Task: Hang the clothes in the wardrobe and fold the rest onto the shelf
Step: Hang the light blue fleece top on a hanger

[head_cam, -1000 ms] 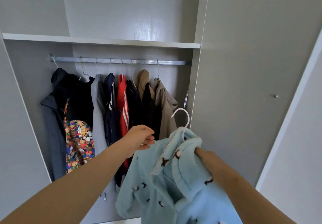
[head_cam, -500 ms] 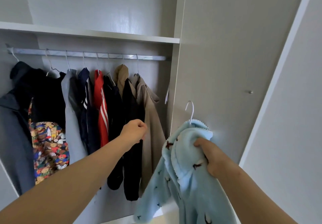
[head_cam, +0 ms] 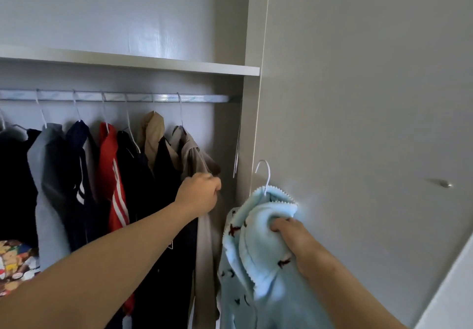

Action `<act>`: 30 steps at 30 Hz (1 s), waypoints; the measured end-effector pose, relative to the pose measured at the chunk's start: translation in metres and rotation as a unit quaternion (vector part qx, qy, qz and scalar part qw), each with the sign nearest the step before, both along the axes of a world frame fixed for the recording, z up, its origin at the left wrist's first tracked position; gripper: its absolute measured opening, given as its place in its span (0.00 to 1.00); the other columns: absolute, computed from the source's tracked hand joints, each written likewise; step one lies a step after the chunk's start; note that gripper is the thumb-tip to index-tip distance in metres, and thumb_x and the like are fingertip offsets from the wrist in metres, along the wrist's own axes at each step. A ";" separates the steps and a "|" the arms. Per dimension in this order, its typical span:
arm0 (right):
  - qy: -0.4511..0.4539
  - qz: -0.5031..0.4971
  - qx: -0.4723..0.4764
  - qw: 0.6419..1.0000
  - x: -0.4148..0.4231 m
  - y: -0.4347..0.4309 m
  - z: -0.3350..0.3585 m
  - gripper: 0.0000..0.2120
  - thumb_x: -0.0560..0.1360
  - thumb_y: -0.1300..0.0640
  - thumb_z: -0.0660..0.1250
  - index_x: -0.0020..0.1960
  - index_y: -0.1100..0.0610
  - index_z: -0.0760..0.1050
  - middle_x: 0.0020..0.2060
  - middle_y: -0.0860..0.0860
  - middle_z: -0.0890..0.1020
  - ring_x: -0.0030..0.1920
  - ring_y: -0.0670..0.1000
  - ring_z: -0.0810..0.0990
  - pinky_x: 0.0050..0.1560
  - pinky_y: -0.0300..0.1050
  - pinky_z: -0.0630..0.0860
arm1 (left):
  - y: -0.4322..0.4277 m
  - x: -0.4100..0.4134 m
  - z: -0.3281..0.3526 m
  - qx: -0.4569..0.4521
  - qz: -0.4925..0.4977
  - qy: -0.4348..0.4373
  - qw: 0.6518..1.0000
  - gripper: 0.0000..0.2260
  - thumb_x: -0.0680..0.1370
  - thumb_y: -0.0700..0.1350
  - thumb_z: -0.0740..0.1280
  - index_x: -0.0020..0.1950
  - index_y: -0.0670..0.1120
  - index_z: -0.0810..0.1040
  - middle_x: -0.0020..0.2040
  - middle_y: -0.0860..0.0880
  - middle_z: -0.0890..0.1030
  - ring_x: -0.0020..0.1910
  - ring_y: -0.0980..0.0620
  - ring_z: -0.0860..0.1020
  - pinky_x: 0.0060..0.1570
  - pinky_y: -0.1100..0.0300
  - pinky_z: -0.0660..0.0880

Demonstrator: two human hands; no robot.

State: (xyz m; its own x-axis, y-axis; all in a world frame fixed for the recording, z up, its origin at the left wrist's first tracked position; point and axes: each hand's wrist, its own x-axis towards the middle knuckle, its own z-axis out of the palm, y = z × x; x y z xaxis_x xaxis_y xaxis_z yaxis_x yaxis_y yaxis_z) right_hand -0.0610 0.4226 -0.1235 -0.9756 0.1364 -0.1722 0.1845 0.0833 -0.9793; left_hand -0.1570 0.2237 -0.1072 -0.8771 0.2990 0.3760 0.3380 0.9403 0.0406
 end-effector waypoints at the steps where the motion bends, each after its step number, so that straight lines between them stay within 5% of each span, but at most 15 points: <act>1: 0.003 -0.001 0.004 1.000 -0.012 -0.004 0.000 0.08 0.75 0.64 0.59 0.49 0.59 0.77 0.42 0.58 0.81 0.41 0.54 0.79 0.40 0.44 0.75 | -0.001 -0.021 0.000 -0.042 -0.009 0.002 0.999 0.12 0.77 0.42 0.57 0.58 0.49 0.75 0.59 0.49 0.74 0.63 0.47 0.69 0.56 0.54 0.66; 4: 0.008 0.008 0.010 1.000 -0.037 -0.014 -0.001 0.09 0.74 0.65 0.59 0.50 0.61 0.77 0.42 0.59 0.82 0.42 0.55 0.79 0.44 0.46 0.76 | -0.004 -0.068 -0.001 -0.146 -0.017 -0.031 0.989 0.18 0.78 0.44 0.56 0.67 0.50 0.68 0.70 0.49 0.66 0.73 0.48 0.56 0.66 0.50 0.58; 8: 0.004 0.009 0.003 1.000 -0.066 -0.031 -0.005 0.08 0.74 0.65 0.59 0.45 0.60 0.78 0.37 0.56 0.82 0.36 0.51 0.80 0.38 0.42 0.76 | -0.007 -0.110 -0.006 -0.257 0.032 -0.109 0.960 0.21 0.79 0.46 0.51 0.73 0.51 0.61 0.76 0.50 0.56 0.75 0.43 0.44 0.69 0.39 0.45; 11: 0.000 0.002 -0.007 1.000 -0.088 -0.047 -0.006 0.09 0.74 0.65 0.60 0.45 0.58 0.78 0.36 0.53 0.84 0.36 0.49 0.82 0.38 0.41 0.78 | -0.020 -0.128 -0.010 -0.302 0.049 -0.109 0.946 0.20 0.81 0.53 0.47 0.67 0.52 0.71 0.71 0.48 0.66 0.74 0.41 0.52 0.68 0.38 0.43; 14: -0.004 -0.005 -0.011 1.000 -0.108 -0.064 -0.003 0.10 0.74 0.65 0.60 0.46 0.57 0.78 0.37 0.53 0.84 0.38 0.50 0.82 0.37 0.40 0.77 | -0.042 -0.140 -0.010 -0.231 0.051 -0.085 0.968 0.21 0.81 0.55 0.50 0.55 0.48 0.79 0.55 0.49 0.80 0.59 0.47 0.73 0.64 0.50 0.59; 18: -0.005 -0.026 -0.016 1.000 -0.141 -0.095 0.007 0.12 0.72 0.65 0.59 0.49 0.59 0.78 0.41 0.58 0.83 0.42 0.56 0.81 0.43 0.47 0.77 | -0.075 -0.160 0.005 -0.045 0.010 -0.061 0.997 0.09 0.79 0.47 0.56 0.49 0.45 0.73 0.51 0.44 0.79 0.49 0.43 0.77 0.42 0.54 0.70; 21: 0.004 -0.073 -0.003 0.997 -0.165 -0.120 0.025 0.08 0.71 0.65 0.60 0.46 0.59 0.77 0.36 0.56 0.80 0.36 0.54 0.77 0.35 0.42 0.73 | -0.096 -0.174 0.016 0.065 -0.019 -0.016 0.998 0.08 0.77 0.42 0.60 0.54 0.47 0.74 0.56 0.48 0.75 0.53 0.45 0.76 0.46 0.55 0.72; 24: 0.024 -0.095 -0.018 0.995 -0.182 -0.136 0.041 0.06 0.72 0.65 0.59 0.44 0.58 0.75 0.34 0.55 0.77 0.33 0.52 0.74 0.32 0.40 0.68 | -0.110 -0.185 0.022 0.167 -0.022 -0.059 0.984 0.10 0.75 0.38 0.62 0.52 0.50 0.77 0.58 0.49 0.73 0.56 0.48 0.75 0.52 0.56 0.72; 30: 0.066 -0.113 -0.025 0.991 -0.214 -0.148 0.069 0.08 0.73 0.64 0.58 0.40 0.55 0.72 0.30 0.50 0.75 0.30 0.49 0.72 0.28 0.38 0.66 | -0.122 -0.200 0.032 0.302 -0.033 -0.084 0.949 0.09 0.74 0.37 0.64 0.49 0.46 0.80 0.54 0.48 0.79 0.54 0.49 0.76 0.53 0.62 0.71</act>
State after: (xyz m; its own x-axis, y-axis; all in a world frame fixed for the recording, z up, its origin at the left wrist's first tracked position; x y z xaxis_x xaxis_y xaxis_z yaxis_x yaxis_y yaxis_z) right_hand -0.2754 0.2750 -0.0541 -0.9356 0.3484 -0.0574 0.0629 0.0045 -0.9980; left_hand -0.3574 0.1014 -0.0752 -0.9264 0.1304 0.3534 0.3373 0.7048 0.6241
